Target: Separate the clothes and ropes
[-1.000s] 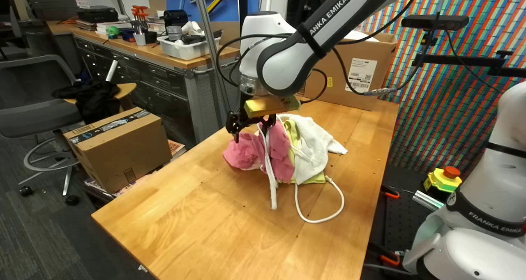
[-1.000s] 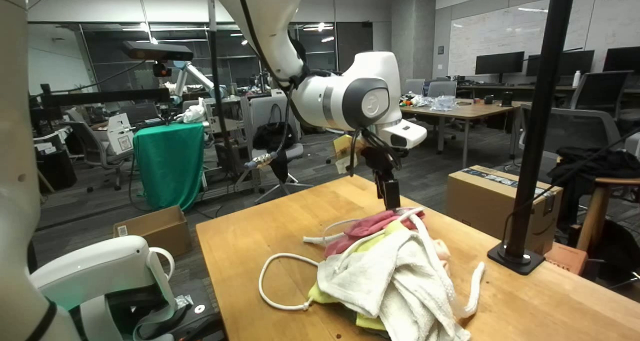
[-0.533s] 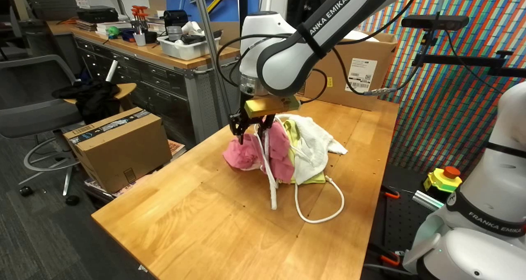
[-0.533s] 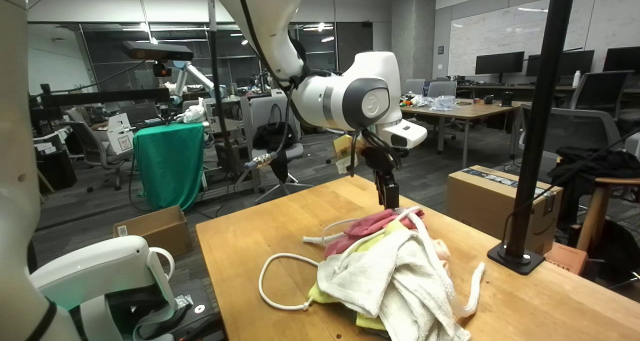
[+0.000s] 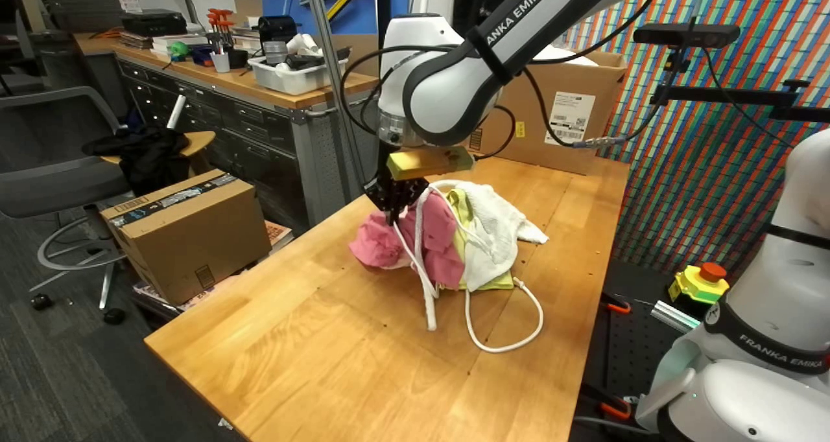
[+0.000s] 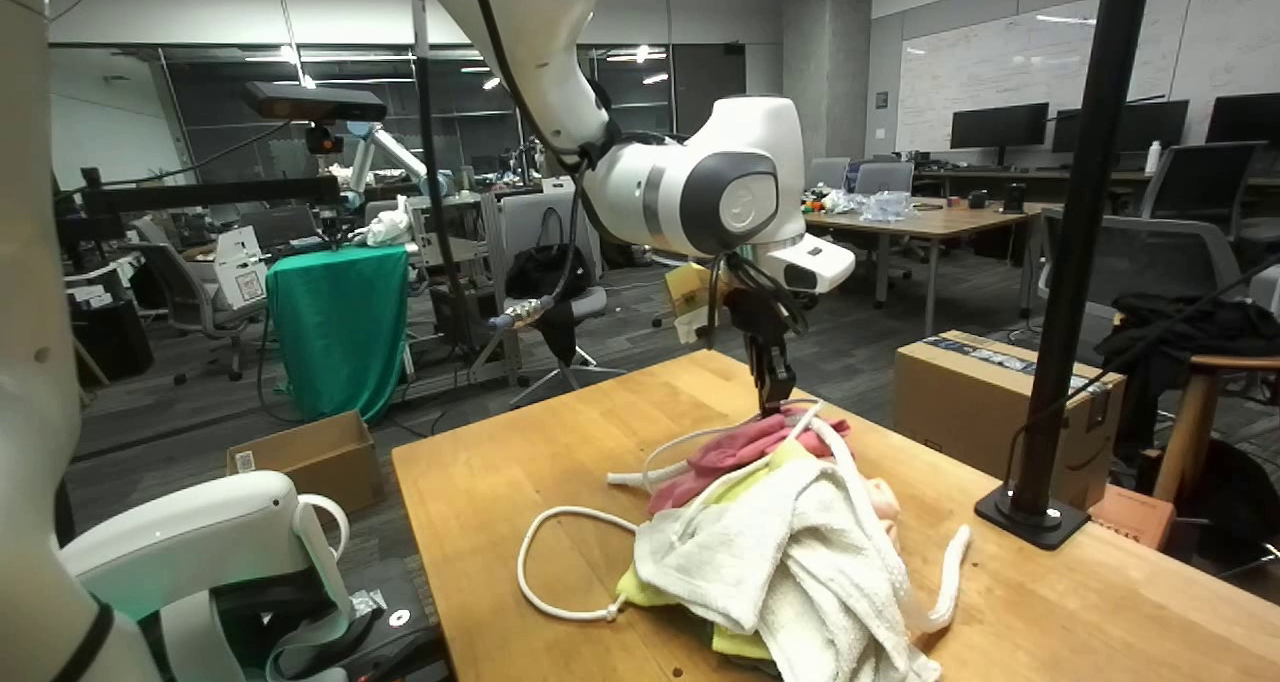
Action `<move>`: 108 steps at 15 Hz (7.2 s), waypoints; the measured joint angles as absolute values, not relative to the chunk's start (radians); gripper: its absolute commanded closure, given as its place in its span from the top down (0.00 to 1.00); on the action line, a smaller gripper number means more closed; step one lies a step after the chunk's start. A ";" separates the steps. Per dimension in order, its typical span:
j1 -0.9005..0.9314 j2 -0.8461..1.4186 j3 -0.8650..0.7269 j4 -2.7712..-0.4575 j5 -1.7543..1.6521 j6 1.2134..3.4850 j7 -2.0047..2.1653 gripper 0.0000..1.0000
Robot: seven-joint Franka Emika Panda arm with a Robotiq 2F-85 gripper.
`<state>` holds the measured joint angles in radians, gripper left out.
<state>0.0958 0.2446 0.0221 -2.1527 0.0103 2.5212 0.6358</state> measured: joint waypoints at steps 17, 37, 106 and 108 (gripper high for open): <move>0.106 0.007 0.037 -2.162 -0.031 2.527 0.577 0.09; -0.192 -0.539 0.186 -2.095 -0.273 2.578 0.861 0.08; -0.866 -0.309 0.055 -1.753 -0.599 2.416 1.568 0.08; -0.846 -0.301 0.019 -1.738 -0.599 2.404 1.570 0.08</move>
